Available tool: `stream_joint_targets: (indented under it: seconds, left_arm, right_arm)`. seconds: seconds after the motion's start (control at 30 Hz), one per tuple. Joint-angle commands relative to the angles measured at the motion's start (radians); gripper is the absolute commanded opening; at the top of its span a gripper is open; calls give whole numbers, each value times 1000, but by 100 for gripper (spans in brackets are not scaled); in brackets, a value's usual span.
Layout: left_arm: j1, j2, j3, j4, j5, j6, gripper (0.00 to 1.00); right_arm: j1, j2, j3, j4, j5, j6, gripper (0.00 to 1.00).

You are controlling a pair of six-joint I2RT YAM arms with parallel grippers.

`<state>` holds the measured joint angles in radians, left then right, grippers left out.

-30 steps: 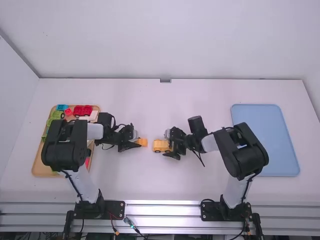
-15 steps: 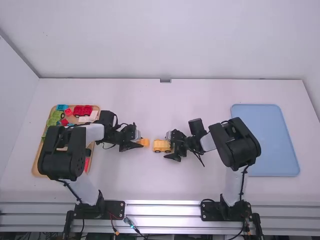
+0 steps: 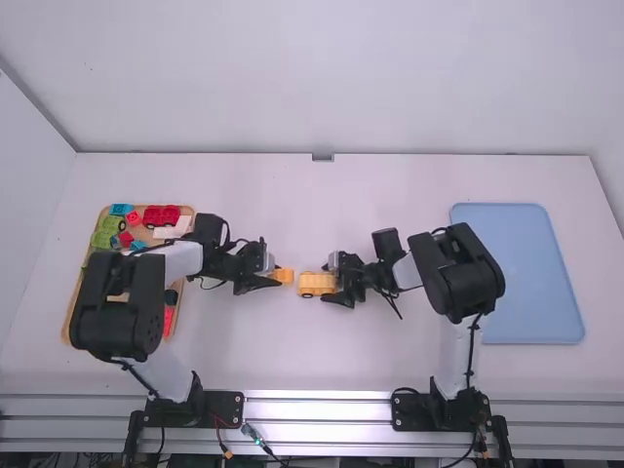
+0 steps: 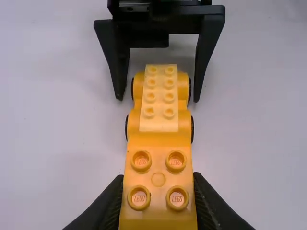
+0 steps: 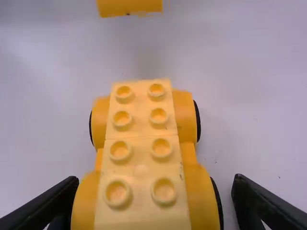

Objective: Assemble lego blocks to make yellow taxi

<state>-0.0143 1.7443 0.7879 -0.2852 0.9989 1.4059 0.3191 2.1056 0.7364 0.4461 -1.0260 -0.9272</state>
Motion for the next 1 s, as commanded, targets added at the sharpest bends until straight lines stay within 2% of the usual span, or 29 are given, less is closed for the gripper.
stream_joint_targets:
  seconds: [0.0, 0.13, 0.2, 0.4, 0.7, 0.83, 0.97]
  left_arm:
    - [-37, -19, 8, 3, 34, -4, 20]
    - [-71, -19, 8, 38, 32, -44, 17]
    - [-92, -19, 8, 108, 8, -163, 14]
    - [-133, -18, 8, 157, -17, -230, 14]
    - [-208, -16, 5, 179, -13, -257, 5]
    - [-221, 31, -16, 302, -2, -351, 2]
    - [-223, 50, -44, 378, 69, -363, 5]
  right_arm:
    - [18, 16, 11, -1, -27, -5, 83]
    - [31, 16, 10, 3, 6, -5, 81]
    - [36, 16, 10, 2, 18, -5, 72]
    - [34, 16, 10, 2, 17, -5, 61]
    - [42, 16, 10, -1, 40, -5, 60]
    - [42, 16, 10, -1, 39, -5, 60]
    - [41, 16, 10, -1, 38, -4, 61]
